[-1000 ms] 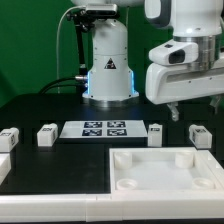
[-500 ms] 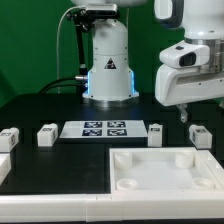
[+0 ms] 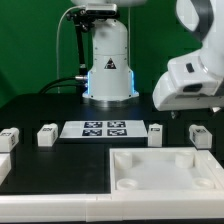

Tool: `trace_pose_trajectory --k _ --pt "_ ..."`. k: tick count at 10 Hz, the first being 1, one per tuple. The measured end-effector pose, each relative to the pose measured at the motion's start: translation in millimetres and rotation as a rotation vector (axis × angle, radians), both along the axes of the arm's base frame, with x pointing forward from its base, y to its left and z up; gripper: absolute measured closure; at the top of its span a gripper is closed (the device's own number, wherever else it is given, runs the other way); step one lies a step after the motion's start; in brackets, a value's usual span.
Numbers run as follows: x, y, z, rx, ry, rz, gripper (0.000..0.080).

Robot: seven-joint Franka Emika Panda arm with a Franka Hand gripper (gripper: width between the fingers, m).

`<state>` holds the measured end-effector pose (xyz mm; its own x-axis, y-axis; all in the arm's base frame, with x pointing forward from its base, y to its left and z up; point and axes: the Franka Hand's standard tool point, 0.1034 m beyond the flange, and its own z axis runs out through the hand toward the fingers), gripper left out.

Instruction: Assemble one leg

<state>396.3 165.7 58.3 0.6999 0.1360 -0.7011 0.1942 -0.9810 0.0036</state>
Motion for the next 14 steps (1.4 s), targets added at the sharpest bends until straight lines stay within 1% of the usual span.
trace_pose_trajectory --k 1,2,3,6,9,11,13,14 --pt "4.2 3.1 -7.4 -0.02 0.093 -0.004 0.015" --pt "6.6 5.5 -15.2 -0.035 0.137 -0.014 0.015" --pt "5.9 8.4 -21.4 -0.044 0.135 -0.023 0.015" --pt "0.5 19.6 -28.6 -0.045 0.135 -0.004 0.015" --pt "2.1 24.7 -44.7 -0.033 0.12 -0.008 0.015" --pt "2.0 26.1 -48.6 -0.029 0.113 -0.009 0.015" --pt "1.7 26.1 -48.8 -0.027 0.114 -0.007 0.015" --pt "1.7 26.1 -48.8 -0.027 0.114 -0.007 0.0278"
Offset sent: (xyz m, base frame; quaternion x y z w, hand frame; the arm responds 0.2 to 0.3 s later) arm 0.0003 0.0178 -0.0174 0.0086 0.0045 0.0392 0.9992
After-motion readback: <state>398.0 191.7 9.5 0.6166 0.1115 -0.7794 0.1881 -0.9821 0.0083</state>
